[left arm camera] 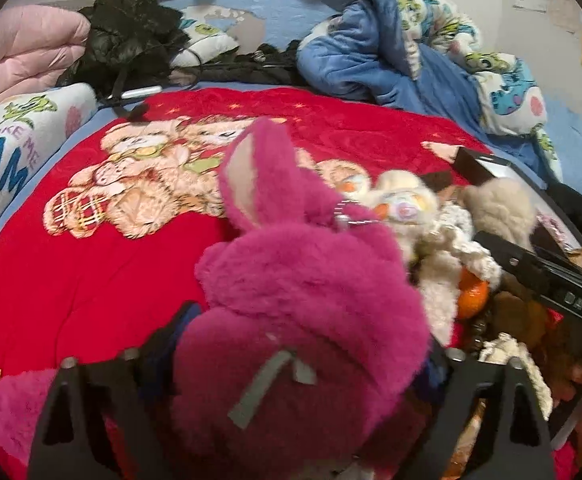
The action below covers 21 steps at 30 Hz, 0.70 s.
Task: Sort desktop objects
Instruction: 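Carry the pink rabbit and beige dog in both grippers over the black box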
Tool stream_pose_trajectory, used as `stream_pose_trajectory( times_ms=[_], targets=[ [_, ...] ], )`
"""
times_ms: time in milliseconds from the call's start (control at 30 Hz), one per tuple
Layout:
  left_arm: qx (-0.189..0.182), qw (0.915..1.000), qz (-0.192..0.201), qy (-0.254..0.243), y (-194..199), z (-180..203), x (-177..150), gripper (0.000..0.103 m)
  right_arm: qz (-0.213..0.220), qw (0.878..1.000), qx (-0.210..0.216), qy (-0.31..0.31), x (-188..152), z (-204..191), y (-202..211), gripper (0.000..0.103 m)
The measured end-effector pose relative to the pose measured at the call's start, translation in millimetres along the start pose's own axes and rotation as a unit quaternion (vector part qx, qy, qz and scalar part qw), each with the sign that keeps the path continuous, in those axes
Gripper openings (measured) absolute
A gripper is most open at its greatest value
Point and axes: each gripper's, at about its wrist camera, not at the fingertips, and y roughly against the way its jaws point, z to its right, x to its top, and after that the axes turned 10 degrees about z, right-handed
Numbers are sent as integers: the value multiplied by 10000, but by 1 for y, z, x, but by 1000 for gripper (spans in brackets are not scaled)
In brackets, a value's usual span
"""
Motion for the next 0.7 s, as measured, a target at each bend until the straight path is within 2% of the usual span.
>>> stream_pose_trajectory(
  times_ms=[133, 400, 700],
  targets=[
    [-52, 9999, 113, 21, 4, -1, 0, 81, 70, 9999, 84, -99, -1, 3, 5, 57],
    [-93, 9986, 490, 153, 20, -7, 0, 77, 260, 9993, 138, -233, -1, 6, 13, 55],
    [-89, 9937, 1072, 318, 50, -13, 5, 77, 985, 9948, 107, -222, 1, 5, 45, 54]
  ],
)
